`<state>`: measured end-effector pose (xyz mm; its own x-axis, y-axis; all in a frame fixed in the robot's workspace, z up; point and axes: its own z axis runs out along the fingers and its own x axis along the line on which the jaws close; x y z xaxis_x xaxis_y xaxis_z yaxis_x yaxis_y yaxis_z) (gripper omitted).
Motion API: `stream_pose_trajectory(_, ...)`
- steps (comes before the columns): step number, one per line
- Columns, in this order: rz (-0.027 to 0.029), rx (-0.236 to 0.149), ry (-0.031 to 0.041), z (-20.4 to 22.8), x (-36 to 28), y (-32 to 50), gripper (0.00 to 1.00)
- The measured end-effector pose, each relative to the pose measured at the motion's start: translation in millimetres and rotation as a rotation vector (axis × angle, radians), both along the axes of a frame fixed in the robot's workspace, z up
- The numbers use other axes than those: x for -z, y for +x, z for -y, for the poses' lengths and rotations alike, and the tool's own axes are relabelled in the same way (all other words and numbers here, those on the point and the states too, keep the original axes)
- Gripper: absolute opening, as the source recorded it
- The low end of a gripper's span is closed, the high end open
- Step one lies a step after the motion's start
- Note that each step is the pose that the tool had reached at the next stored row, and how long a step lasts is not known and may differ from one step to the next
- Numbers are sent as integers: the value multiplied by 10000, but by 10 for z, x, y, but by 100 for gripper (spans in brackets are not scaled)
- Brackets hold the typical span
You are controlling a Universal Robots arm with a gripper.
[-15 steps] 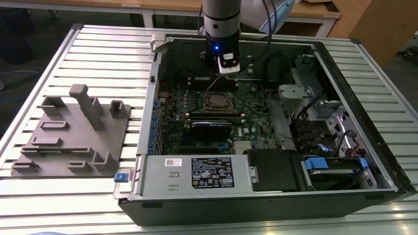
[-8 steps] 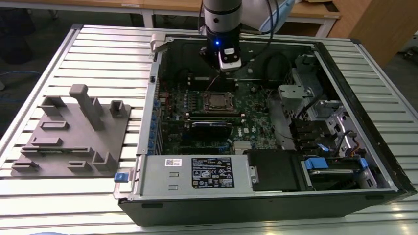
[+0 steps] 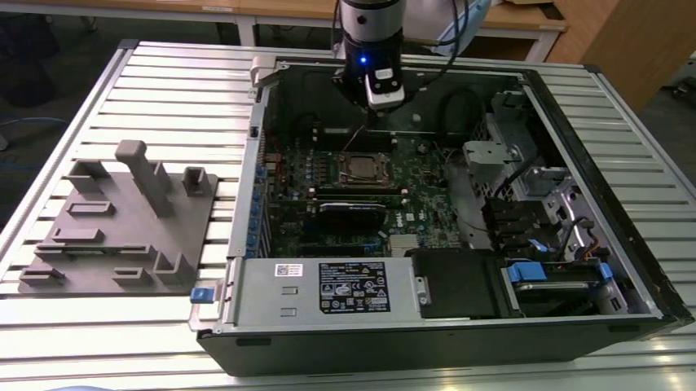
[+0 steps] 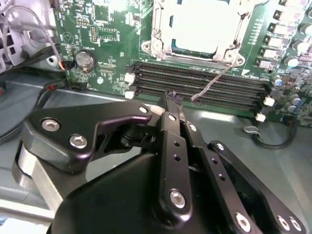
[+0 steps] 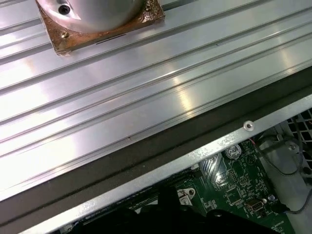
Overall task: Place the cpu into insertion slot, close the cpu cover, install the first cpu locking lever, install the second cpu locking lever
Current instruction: 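Install the first cpu locking lever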
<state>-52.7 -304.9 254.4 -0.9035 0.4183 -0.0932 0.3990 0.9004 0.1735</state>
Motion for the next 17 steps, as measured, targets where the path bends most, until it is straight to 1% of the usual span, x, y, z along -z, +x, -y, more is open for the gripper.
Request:
stream_pose_trajectory(2, 1, -1, 1, 0, -8, -1, 10)
stream_pose_trajectory(4, 22, -2, 1, 0, -8, -18, 10)
stream_pose_trajectory(8, 74, 0, -2, 0, -6, -78, 10)
stream_pose_trajectory(10, 87, 0, -2, 0, -6, -84, 10)
stream_pose_trajectory(12, 86, -1, -7, 0, -21, -84, 10)
stream_pose_trajectory(15, 87, 0, -7, 0, -72, -84, 10)
stream_pose_trajectory(17, 87, 0, -7, 0, -86, -84, 10)
